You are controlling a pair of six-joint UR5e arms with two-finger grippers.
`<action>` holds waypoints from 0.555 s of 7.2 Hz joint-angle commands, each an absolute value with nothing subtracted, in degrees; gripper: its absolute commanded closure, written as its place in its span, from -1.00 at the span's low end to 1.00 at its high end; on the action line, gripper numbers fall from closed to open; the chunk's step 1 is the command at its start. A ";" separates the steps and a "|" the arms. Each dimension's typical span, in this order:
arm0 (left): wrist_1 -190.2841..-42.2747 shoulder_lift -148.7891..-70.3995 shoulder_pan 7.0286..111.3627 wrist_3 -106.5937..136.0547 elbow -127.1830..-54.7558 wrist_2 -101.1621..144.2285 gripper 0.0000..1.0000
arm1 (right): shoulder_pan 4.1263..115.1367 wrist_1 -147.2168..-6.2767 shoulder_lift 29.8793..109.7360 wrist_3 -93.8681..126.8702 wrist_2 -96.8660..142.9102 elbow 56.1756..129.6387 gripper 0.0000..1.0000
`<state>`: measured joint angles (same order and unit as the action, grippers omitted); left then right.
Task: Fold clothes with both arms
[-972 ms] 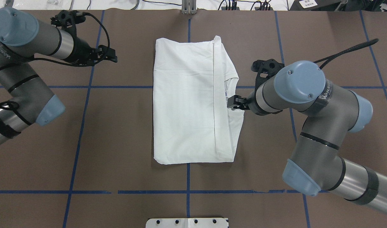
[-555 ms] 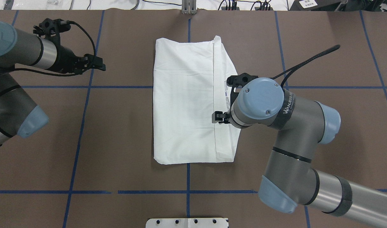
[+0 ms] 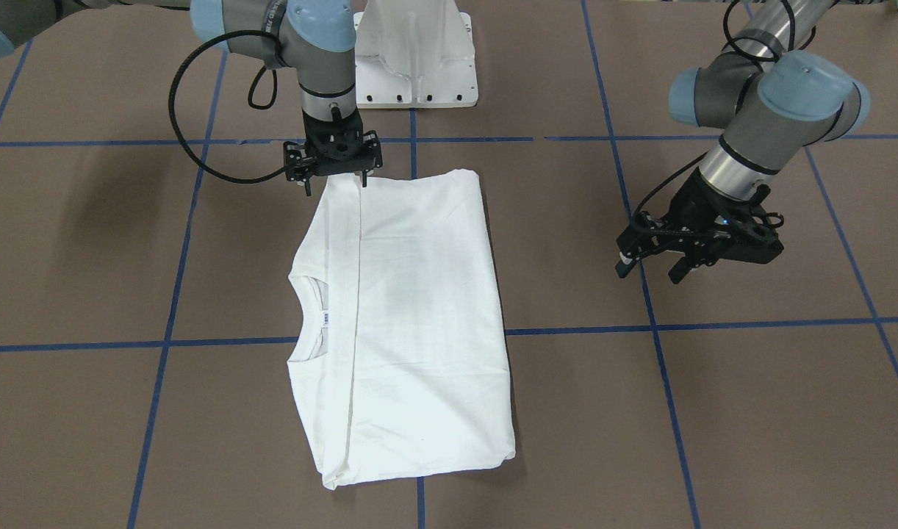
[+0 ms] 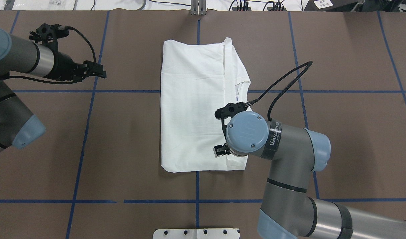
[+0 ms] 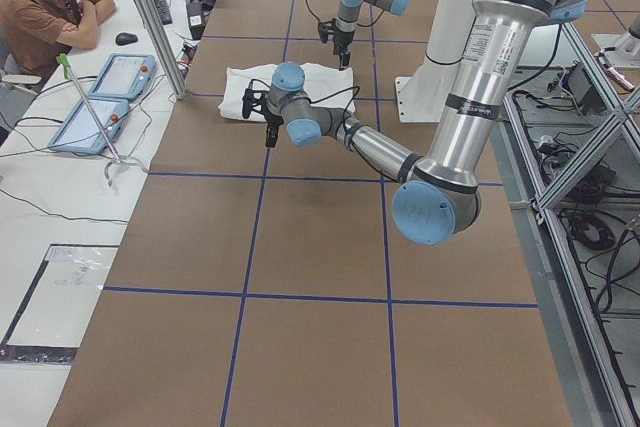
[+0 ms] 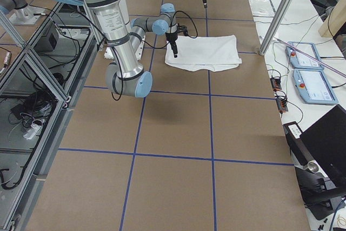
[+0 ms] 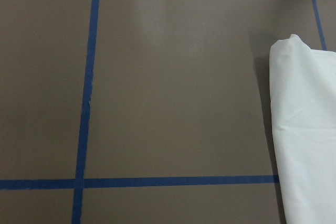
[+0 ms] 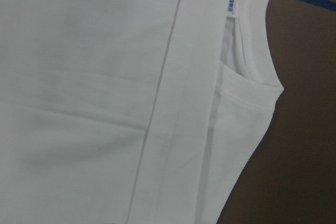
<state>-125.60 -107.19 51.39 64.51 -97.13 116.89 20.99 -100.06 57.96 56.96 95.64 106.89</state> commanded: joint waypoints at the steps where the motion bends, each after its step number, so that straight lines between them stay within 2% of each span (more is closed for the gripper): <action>1: -125.60 -107.14 51.33 64.51 -96.68 116.81 -1.00 | 19.25 -99.67 57.22 56.07 95.45 104.78 -1.00; 4: -125.68 -107.23 50.98 64.60 -96.16 116.63 -1.00 | 19.25 -99.67 57.22 55.28 94.92 103.10 -1.00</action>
